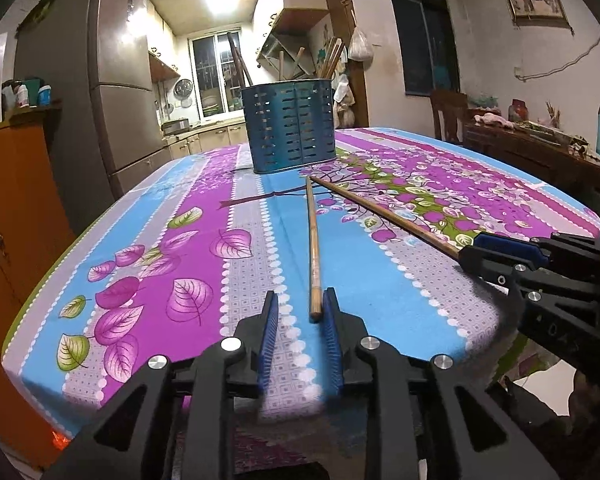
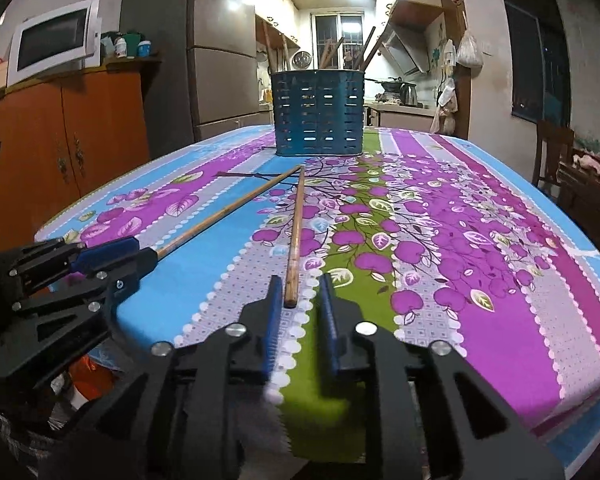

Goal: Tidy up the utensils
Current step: 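Close the left tool on one chopstick while the right tool grasps the other, then carry the left tool's chopstick to the blue holder while the right tool carries its chopstick there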

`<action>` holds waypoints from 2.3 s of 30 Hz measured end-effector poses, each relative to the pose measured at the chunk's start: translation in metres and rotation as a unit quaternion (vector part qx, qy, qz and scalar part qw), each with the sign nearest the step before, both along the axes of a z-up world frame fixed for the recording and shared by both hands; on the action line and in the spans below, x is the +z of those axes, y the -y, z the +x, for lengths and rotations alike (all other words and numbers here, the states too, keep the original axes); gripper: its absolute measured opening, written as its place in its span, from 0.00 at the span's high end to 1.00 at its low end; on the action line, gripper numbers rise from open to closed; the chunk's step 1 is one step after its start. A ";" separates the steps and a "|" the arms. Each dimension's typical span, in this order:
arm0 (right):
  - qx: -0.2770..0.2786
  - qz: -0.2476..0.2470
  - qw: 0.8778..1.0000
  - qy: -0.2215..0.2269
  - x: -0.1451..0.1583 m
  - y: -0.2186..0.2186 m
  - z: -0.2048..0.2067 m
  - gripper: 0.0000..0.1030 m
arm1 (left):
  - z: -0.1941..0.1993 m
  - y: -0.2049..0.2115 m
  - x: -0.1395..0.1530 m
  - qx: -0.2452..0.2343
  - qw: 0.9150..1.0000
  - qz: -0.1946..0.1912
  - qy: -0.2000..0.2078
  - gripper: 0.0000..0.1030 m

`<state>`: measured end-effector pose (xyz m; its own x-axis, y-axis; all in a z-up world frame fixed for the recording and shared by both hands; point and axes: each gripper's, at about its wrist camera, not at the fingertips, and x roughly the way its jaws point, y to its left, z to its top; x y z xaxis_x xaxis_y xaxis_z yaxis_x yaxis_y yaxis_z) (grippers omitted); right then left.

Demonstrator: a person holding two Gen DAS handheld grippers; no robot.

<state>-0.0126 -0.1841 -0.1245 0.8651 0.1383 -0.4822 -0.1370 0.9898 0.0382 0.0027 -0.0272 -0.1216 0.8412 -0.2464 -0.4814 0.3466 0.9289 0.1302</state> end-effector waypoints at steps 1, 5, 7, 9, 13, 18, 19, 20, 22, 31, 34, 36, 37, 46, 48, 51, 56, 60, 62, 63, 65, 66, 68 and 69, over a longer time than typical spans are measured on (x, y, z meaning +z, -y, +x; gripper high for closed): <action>0.000 0.000 1.000 0.001 0.000 -0.001 0.000 0.80 | 0.000 0.000 0.000 0.001 1.000 0.001 0.001 0.76; 0.000 -0.005 1.000 0.009 -0.002 -0.001 -0.002 0.81 | -0.001 -0.001 -0.001 0.000 1.000 -0.003 0.003 0.77; 0.000 -0.005 1.000 0.011 -0.002 -0.002 -0.002 0.81 | -0.001 -0.002 -0.001 -0.004 1.000 -0.010 0.001 0.79; 0.001 0.000 1.000 0.013 -0.003 -0.001 -0.003 0.88 | -0.002 -0.002 -0.001 -0.011 1.000 -0.012 0.003 0.84; 0.002 0.002 1.000 0.016 -0.003 -0.003 -0.005 0.95 | -0.002 -0.002 -0.003 -0.022 1.000 -0.015 0.008 0.88; -0.002 0.005 1.000 0.019 -0.004 -0.002 -0.005 0.95 | -0.003 0.000 -0.005 -0.031 0.999 -0.015 0.017 0.93; -0.002 0.005 1.000 0.020 -0.004 -0.002 -0.005 0.95 | -0.003 0.000 -0.005 -0.032 0.999 -0.016 0.017 0.93; -0.002 0.006 1.000 0.020 -0.003 -0.002 -0.005 0.95 | -0.003 -0.001 -0.004 -0.032 0.999 -0.017 0.017 0.93; -0.002 0.008 1.000 0.019 -0.003 -0.002 -0.005 0.95 | -0.003 0.000 -0.004 -0.032 0.999 -0.016 0.016 0.93; -0.001 -0.006 0.999 0.053 0.028 0.004 -0.008 0.95 | 0.001 -0.004 0.021 -0.034 0.999 -0.019 0.014 0.93; 0.011 -0.010 0.998 0.064 0.045 0.006 -0.004 0.95 | 0.007 -0.007 0.039 -0.039 0.999 -0.030 0.005 0.93; 0.022 -0.019 0.997 0.074 0.057 0.007 0.000 0.95 | 0.013 -0.009 0.052 -0.043 0.998 -0.037 -0.002 0.93; 0.026 -0.022 0.996 0.078 0.062 0.007 0.002 0.95 | 0.016 -0.010 0.059 -0.045 0.998 -0.040 -0.006 0.93; 0.055 -0.015 0.994 0.092 0.111 0.017 0.037 0.95 | 0.051 -0.015 0.111 -0.059 0.996 -0.060 -0.027 0.93; 0.061 -0.021 0.993 0.097 0.121 0.017 0.043 0.95 | 0.058 -0.013 0.123 -0.059 0.996 -0.056 -0.020 0.93; 0.069 -0.028 0.992 0.097 0.133 0.015 0.051 0.95 | 0.067 -0.011 0.137 -0.065 0.996 -0.058 -0.021 0.93; 0.081 -0.033 0.992 0.093 0.146 0.015 0.064 0.95 | 0.084 -0.008 0.161 -0.075 0.995 -0.064 -0.015 0.93; 0.087 -0.030 0.991 0.092 0.154 0.015 0.077 0.95 | 0.099 -0.005 0.173 -0.076 0.995 -0.068 -0.005 0.93; 0.089 -0.029 0.991 0.091 0.157 0.015 0.086 0.95 | 0.107 -0.003 0.178 -0.076 0.995 -0.069 -0.002 0.93; 0.090 -0.028 0.991 0.091 0.157 0.014 0.088 0.95 | 0.112 -0.001 0.180 -0.077 0.995 -0.069 0.003 0.93; 0.093 -0.023 0.992 0.087 0.159 0.015 0.096 0.95 | 0.120 0.002 0.185 -0.077 0.995 -0.070 0.007 0.93; 0.093 -0.021 0.992 0.086 0.160 0.016 0.099 0.95 | 0.123 0.003 0.188 -0.079 0.994 -0.072 0.007 0.93; 0.095 -0.017 0.992 0.086 0.165 0.017 0.105 0.95 | 0.130 0.006 0.194 -0.080 0.994 -0.071 0.014 0.93; 0.096 -0.016 0.991 0.087 0.167 0.018 0.107 0.95 | 0.132 0.006 0.196 -0.081 0.994 -0.069 0.018 0.93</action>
